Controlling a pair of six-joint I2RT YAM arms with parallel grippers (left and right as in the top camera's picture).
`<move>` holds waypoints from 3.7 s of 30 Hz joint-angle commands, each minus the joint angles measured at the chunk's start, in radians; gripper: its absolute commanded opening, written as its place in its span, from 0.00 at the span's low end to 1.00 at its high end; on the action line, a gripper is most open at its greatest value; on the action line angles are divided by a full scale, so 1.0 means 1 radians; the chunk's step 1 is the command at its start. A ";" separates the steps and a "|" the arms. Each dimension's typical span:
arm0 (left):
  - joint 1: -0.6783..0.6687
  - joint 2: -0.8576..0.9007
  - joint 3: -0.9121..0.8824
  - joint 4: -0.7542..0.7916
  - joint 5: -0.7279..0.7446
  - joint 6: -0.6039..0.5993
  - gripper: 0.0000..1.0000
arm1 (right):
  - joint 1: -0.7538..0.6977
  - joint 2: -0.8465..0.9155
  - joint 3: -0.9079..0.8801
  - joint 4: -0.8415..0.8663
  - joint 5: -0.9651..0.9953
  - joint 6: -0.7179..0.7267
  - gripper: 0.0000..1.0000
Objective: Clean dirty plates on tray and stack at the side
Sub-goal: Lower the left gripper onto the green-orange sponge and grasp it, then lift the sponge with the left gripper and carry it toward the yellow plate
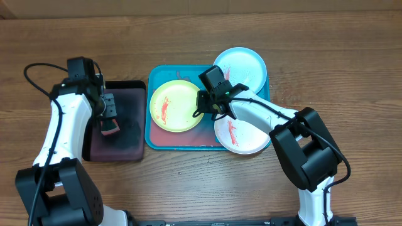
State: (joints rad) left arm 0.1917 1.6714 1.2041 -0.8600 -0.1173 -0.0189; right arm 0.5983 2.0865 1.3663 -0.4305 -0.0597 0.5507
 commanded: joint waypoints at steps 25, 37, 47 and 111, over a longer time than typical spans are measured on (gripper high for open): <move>0.006 -0.007 -0.299 0.417 -0.044 -0.041 0.31 | 0.005 0.018 0.015 -0.008 0.015 0.003 0.08; 0.006 -0.008 -0.337 0.468 -0.050 -0.040 0.04 | 0.005 0.018 0.015 -0.008 0.015 0.003 0.08; 0.003 -0.026 -0.042 0.112 -0.015 -0.032 0.04 | 0.005 0.018 0.015 -0.009 0.014 0.003 0.07; -0.105 0.298 0.108 0.046 0.108 -0.003 0.04 | 0.005 0.018 0.015 -0.020 0.014 0.003 0.07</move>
State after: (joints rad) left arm 0.1043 1.9583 1.2800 -0.7612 -0.1150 -0.0505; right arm 0.5983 2.0865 1.3689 -0.4461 -0.0608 0.5503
